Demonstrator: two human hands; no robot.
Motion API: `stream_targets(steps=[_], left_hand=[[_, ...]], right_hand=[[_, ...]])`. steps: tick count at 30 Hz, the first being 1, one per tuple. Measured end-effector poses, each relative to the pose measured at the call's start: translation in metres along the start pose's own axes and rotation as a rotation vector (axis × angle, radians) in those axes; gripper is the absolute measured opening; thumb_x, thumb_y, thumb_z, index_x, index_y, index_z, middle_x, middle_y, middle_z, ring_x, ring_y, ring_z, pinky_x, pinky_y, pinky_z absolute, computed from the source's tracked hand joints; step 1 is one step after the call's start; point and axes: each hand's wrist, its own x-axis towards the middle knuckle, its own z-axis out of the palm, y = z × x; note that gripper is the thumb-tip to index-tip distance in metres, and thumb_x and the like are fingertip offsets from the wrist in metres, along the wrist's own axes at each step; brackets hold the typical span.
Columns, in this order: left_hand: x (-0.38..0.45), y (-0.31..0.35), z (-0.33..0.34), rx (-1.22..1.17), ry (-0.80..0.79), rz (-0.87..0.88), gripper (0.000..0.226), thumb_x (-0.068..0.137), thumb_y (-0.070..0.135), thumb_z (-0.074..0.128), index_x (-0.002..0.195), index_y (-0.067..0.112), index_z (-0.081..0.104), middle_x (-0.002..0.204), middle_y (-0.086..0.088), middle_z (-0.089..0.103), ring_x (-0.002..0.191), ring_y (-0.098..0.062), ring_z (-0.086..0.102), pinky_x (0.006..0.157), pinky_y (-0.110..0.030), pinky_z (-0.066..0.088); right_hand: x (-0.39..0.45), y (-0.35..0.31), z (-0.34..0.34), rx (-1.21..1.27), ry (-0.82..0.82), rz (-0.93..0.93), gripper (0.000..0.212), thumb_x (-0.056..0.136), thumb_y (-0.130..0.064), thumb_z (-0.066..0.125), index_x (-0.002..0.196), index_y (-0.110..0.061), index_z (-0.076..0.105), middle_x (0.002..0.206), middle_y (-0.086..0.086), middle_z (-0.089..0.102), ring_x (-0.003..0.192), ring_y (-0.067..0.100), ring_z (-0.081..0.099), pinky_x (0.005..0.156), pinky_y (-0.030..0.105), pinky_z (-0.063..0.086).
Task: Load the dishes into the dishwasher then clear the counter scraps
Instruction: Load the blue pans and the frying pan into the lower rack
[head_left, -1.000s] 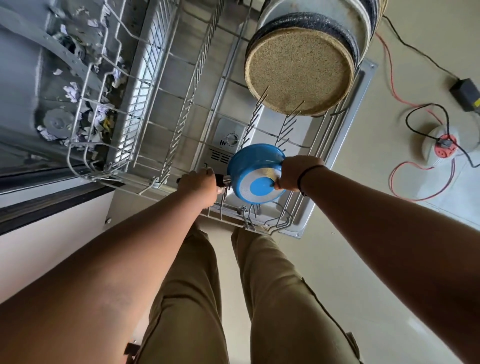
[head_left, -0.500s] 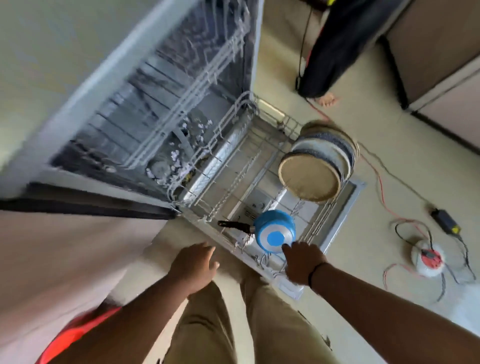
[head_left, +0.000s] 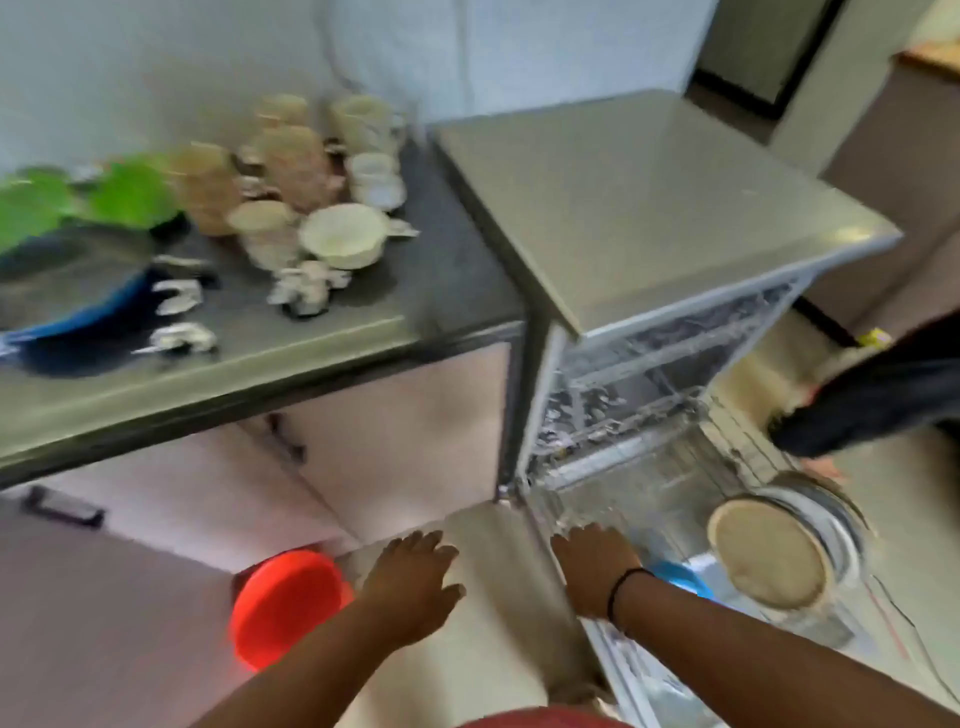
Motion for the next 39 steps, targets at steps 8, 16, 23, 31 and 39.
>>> stream_targets(steps=[8,16,23,31,39], left_hand=[[-0.188,-0.152,-0.023,-0.092,0.297,-0.416,0.073,0.078,0.055,0.025,0.142,0.025,0.040,0.155,-0.007,0.028,0.143,-0.027,0.024,0.116,-0.043,0.015],[-0.262,-0.224,-0.045,-0.210,0.605,-0.729,0.061,0.094,0.051,0.041,0.148,0.027,0.027,0.160,-0.002,0.012,0.148,-0.022,0.004,0.118,-0.040,0.006],[-0.253,-0.284,-0.084,-0.255,0.659,-0.794,0.064,0.093,0.053,0.042,0.149,0.026,0.025,0.160,-0.004,0.011,0.148,-0.023,0.003,0.120,-0.041,0.010],[-0.163,-0.375,-0.181,-0.189,0.669,-0.799,0.069,0.092,0.053,0.044,0.150,0.026,0.019,0.159,-0.005,0.013,0.147,-0.025,0.007,0.119,-0.042,0.011],[-0.114,-0.468,-0.241,-0.044,0.527,-0.875,0.072,0.091,0.056,0.045,0.151,0.030,0.015,0.156,-0.001,0.026,0.144,-0.024,0.019,0.118,-0.050,0.010]], right_hand=[[0.019,-0.234,-0.133,-0.093,0.273,-0.418,0.051,0.091,-0.035,0.047,0.137,-0.016,0.037,0.133,0.012,0.047,0.122,0.031,0.044,0.099,0.041,0.036],[0.018,-0.359,-0.243,-0.127,0.564,-0.634,0.055,0.088,-0.043,0.049,0.136,-0.020,0.038,0.131,0.006,0.050,0.120,0.028,0.046,0.097,0.041,0.042],[0.068,-0.376,-0.317,0.071,0.577,-0.574,0.057,0.086,-0.047,0.052,0.135,-0.022,0.039,0.132,0.004,0.050,0.121,0.025,0.045,0.099,0.040,0.042],[0.158,-0.350,-0.384,1.073,0.121,-0.189,0.039,0.085,-0.043,0.063,0.109,-0.014,0.050,0.097,0.007,0.058,0.085,0.027,0.059,0.074,0.038,0.053],[0.220,-0.353,-0.420,1.767,-0.378,0.040,0.042,0.097,-0.036,0.051,0.130,-0.015,0.037,0.098,0.021,0.056,0.083,0.036,0.060,0.055,0.037,0.053]])
